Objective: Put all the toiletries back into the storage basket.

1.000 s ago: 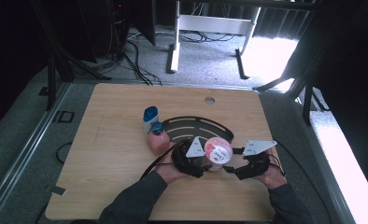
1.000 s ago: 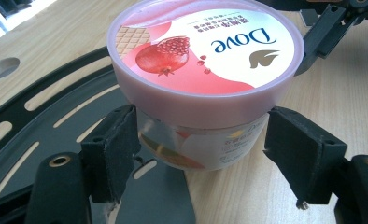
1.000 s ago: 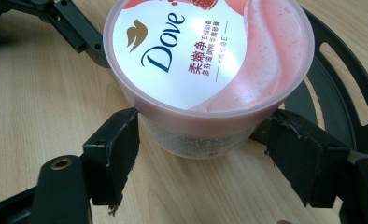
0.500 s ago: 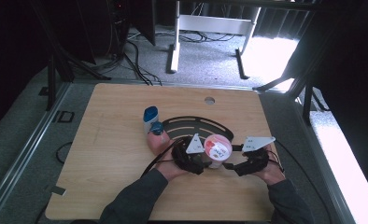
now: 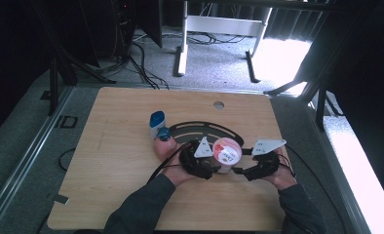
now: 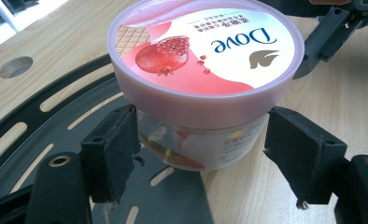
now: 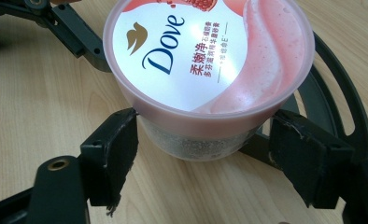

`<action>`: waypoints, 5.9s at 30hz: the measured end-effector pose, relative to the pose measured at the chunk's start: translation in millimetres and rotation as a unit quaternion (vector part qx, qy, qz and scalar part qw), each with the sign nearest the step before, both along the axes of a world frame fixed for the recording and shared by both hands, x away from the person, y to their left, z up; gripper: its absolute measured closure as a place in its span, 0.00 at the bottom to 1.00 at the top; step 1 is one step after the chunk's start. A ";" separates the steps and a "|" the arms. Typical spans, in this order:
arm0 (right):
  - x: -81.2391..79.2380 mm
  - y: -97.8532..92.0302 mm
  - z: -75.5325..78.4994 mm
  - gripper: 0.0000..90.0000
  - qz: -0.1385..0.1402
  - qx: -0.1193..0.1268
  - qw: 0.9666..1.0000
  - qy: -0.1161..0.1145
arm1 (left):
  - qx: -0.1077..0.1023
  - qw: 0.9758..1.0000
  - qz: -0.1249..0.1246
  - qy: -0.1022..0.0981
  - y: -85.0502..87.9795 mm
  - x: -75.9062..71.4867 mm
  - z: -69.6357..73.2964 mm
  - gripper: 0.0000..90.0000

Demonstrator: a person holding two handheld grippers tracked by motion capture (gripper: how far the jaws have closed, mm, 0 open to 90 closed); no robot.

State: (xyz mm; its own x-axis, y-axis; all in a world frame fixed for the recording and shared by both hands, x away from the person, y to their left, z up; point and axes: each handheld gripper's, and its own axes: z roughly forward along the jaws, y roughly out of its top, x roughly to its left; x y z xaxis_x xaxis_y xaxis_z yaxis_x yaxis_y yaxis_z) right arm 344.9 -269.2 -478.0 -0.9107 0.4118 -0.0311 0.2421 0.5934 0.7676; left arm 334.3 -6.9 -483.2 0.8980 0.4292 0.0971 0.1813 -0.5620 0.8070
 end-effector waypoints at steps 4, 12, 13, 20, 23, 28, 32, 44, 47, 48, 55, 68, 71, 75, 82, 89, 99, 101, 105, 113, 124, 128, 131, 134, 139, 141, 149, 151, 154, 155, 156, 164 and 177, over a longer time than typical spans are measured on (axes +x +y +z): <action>2.6 0.1 0.8 0.27 -0.001 -0.004 1.000 0.001 | -0.002 1.000 0.002 0.001 -1.3 2.1 -0.8 0.29; 9.0 -0.2 0.2 0.27 0.001 -0.012 1.000 0.003 | 0.001 1.000 0.006 0.000 -3.4 6.3 -2.2 0.29; 9.8 -0.1 0.5 0.27 0.001 -0.013 1.000 0.005 | 0.000 1.000 0.010 0.000 -3.7 7.6 -2.2 0.29; 18.3 1.1 3.8 0.27 0.004 -0.023 1.000 0.003 | -0.001 1.000 0.017 -0.005 -4.7 11.4 -2.1 0.29; 21.0 1.9 4.3 0.27 0.004 -0.027 1.000 0.003 | -0.004 1.000 0.021 -0.003 -4.5 13.5 -3.1 0.29; 25.4 3.1 3.8 0.27 0.002 -0.028 1.000 0.005 | -0.004 1.000 0.026 -0.004 -4.5 16.8 -4.1 0.29; 28.8 4.0 4.0 0.27 0.001 -0.030 1.000 0.005 | -0.006 1.000 0.030 0.000 -4.5 19.1 -5.0 0.29; 38.9 6.7 7.0 0.27 -0.001 -0.039 0.999 0.004 | -0.008 0.999 0.042 -0.002 -5.0 27.4 -3.9 0.29; 42.0 6.3 7.7 0.27 -0.003 -0.037 0.999 0.004 | -0.010 0.999 0.045 -0.002 -5.9 29.8 -3.4 0.30; 42.8 6.1 7.6 0.27 -0.004 -0.036 0.999 0.005 | -0.008 0.999 0.045 -0.002 -6.0 30.7 -3.3 0.30; 49.0 5.1 5.1 0.27 -0.010 -0.033 0.999 0.011 | -0.007 0.999 0.049 0.001 -7.4 35.9 -5.0 0.31; 56.3 5.7 2.6 0.27 -0.015 -0.043 0.999 0.011 | -0.010 0.998 0.056 0.008 -9.9 43.9 -9.8 0.31; 57.5 4.9 3.0 0.27 -0.017 -0.045 0.999 0.008 | -0.010 0.998 0.057 0.007 -11.7 45.5 -10.0 0.31; 59.8 3.5 3.4 0.27 -0.021 -0.045 0.999 0.012 | -0.010 0.998 0.057 0.005 -13.8 48.2 -9.3 0.31; 66.0 3.2 4.1 0.27 -0.027 -0.042 0.999 0.013 | -0.005 0.998 0.061 0.000 -15.1 53.7 -6.8 0.31; 72.0 4.2 4.1 0.27 -0.032 -0.041 0.998 0.017 | -0.005 0.998 0.064 0.000 -15.6 59.9 -7.4 0.31; 78.7 1.5 0.0 0.27 -0.047 -0.036 0.998 0.021 | 0.002 0.998 0.067 -0.001 -21.3 68.3 -8.9 0.31; 79.5 1.2 -1.0 0.27 -0.050 -0.037 0.998 0.022 | 0.002 0.998 0.069 0.000 -22.4 69.6 -10.5 0.31; 81.0 0.5 -4.0 0.27 -0.054 -0.041 0.997 0.025 | 0.007 0.998 0.069 0.003 -24.5 71.9 -13.4 0.31; 82.0 1.9 -10.3 0.28 -0.063 -0.051 0.996 0.026 | 0.013 0.998 0.068 0.014 -25.9 76.2 -20.0 0.31; 84.6 2.3 -19.8 0.28 -0.072 -0.055 0.995 0.039 | 0.028 0.997 0.069 0.020 -29.7 79.7 -26.6 0.32; 85.7 3.3 -22.4 0.28 -0.076 -0.056 0.995 0.042 | 0.031 0.997 0.069 0.023 -29.5 82.0 -28.9 0.32; 86.4 4.2 -24.6 0.28 -0.077 -0.060 0.994 0.042 | 0.034 0.997 0.069 0.027 -29.9 83.0 -31.1 0.32; 85.9 5.5 -26.5 0.28 -0.080 -0.067 0.994 0.043 | 0.039 0.996 0.069 0.033 -30.7 83.9 -33.6 0.32; 85.9 5.1 -28.6 0.29 -0.079 -0.071 0.993 0.044 | 0.043 0.996 0.067 0.036 -31.2 84.6 -34.6 0.32; 86.2 4.9 -28.5 0.28 -0.080 -0.071 0.993 0.045 | 0.042 0.996 0.067 0.038 -31.3 85.2 -34.9 0.33; 85.6 4.9 -30.6 0.30 -0.075 -0.080 0.993 0.049 | 0.042 0.996 0.065 0.052 -30.9 85.4 -38.7 0.33; 85.5 4.7 -30.6 0.30 -0.075 -0.081 0.993 0.049 | 0.039 0.995 0.066 0.056 -30.1 85.1 -39.2 0.34; 85.7 2.6 -31.0 0.33 -0.074 -0.074 0.993 0.056 | 0.044 0.995 0.067 0.055 -29.0 83.4 -40.8 0.37; 85.4 2.3 -31.1 0.34 -0.074 -0.074 0.993 0.053 | 0.040 0.995 0.068 0.055 -28.4 83.1 -41.1 0.38; 85.2 2.0 -31.0 0.34 -0.074 -0.074 0.993 0.053 | 0.039 0.995 0.067 0.056 -27.7 83.1 -40.9 0.39; 81.3 -6.0 -14.5 0.35 -0.079 -0.081 0.993 0.028 | 0.033 0.996 0.068 0.049 -22.9 81.6 -39.7 0.43; 79.2 -30.6 -31.9 0.88 -0.118 -0.058 0.991 0.034 | 0.045 0.995 0.074 0.040 -18.1 77.9 -44.7 0.70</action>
